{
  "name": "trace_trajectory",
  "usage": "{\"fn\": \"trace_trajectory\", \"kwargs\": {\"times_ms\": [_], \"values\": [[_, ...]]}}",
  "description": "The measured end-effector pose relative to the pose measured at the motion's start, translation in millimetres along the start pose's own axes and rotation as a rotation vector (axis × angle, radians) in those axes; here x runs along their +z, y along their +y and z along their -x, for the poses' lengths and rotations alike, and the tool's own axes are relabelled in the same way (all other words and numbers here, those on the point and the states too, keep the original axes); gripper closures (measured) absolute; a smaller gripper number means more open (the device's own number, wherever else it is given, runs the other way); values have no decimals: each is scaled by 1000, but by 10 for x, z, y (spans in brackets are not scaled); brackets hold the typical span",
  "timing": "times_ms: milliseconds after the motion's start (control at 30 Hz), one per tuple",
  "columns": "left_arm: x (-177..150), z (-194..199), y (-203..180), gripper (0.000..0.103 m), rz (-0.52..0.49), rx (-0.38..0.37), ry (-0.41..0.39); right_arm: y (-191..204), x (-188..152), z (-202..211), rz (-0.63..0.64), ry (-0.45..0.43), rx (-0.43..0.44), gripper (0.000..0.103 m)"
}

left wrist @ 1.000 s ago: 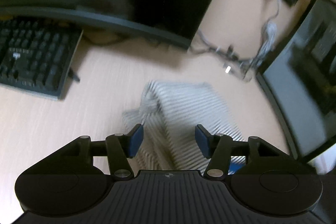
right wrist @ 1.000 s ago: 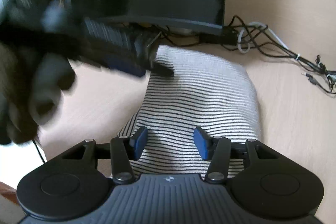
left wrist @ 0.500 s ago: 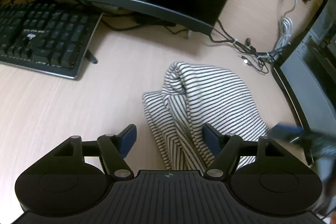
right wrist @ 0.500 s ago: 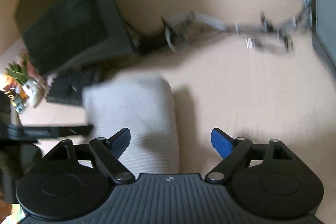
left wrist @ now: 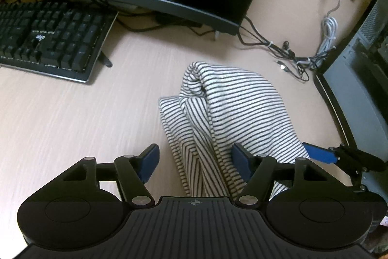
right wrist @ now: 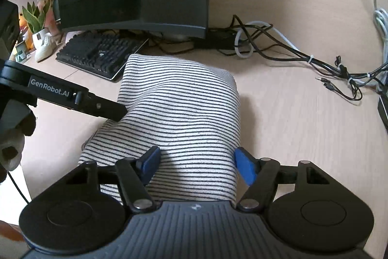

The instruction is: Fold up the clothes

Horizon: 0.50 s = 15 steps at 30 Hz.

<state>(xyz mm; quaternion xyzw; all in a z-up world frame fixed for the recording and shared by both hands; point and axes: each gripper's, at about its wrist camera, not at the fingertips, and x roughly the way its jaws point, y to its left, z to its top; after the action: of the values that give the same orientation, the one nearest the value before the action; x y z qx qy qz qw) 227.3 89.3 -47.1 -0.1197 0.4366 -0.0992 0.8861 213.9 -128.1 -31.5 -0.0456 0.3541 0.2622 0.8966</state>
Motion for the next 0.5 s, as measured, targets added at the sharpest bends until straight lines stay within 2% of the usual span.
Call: {"fn": "trace_trajectory", "kwargs": {"times_ms": [267, 367, 400, 500], "values": [[-8, 19, 7, 30, -12, 1, -1, -30, -19, -26, -38, 15, 15, 31], [21, 145, -25, 30, -2, -2, -45, -9, -19, -52, -34, 16, 6, 31], [34, 190, -36, 30, 4, -12, -62, -2, -18, -61, -32, 17, 3, 31], [87, 253, -50, 32, 51, -124, -75, 40, -28, -70, -20, 14, -14, 31]]}}
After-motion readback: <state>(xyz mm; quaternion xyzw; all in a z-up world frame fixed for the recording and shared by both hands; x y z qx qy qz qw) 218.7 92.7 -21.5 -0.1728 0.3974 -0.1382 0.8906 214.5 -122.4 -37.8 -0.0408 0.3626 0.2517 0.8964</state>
